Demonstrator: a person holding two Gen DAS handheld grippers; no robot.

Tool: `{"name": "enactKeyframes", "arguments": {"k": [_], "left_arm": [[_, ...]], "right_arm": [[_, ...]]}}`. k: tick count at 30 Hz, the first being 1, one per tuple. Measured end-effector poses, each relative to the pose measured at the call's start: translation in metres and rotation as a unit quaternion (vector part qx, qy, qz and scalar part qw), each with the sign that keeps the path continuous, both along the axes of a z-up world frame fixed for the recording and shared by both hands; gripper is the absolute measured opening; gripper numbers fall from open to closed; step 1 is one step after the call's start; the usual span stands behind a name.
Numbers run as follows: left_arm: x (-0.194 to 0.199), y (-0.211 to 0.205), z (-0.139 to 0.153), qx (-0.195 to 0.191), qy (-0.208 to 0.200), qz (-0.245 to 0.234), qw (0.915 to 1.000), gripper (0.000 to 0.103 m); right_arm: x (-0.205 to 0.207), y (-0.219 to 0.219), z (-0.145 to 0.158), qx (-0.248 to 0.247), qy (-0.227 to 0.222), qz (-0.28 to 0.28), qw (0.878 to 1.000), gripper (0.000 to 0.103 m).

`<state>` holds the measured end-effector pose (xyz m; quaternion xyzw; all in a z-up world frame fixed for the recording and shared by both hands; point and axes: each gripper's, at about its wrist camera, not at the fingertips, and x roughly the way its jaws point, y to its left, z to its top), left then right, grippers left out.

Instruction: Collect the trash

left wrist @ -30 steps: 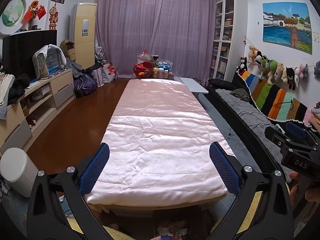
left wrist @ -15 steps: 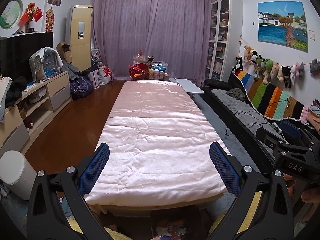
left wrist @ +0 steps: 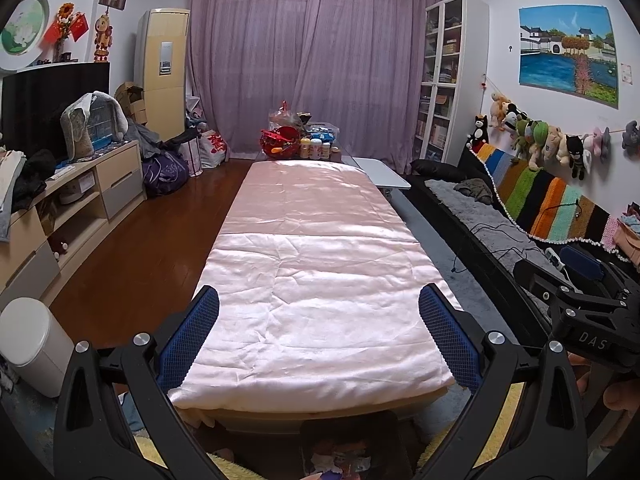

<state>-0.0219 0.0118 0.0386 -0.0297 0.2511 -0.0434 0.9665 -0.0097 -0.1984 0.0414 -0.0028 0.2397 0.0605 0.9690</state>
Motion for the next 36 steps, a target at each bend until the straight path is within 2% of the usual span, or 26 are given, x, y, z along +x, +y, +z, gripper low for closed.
{"name": "enactKeyframes", "arguments": {"k": [36], "left_arm": [[0.0011,-0.0063,-0.0002,-0.003,-0.001,0.002,1.0000,0.095]], "right_arm": [[-0.0039,0.0024,0.0019,0.004,-0.002,0.003,1.000,0.100]]}}
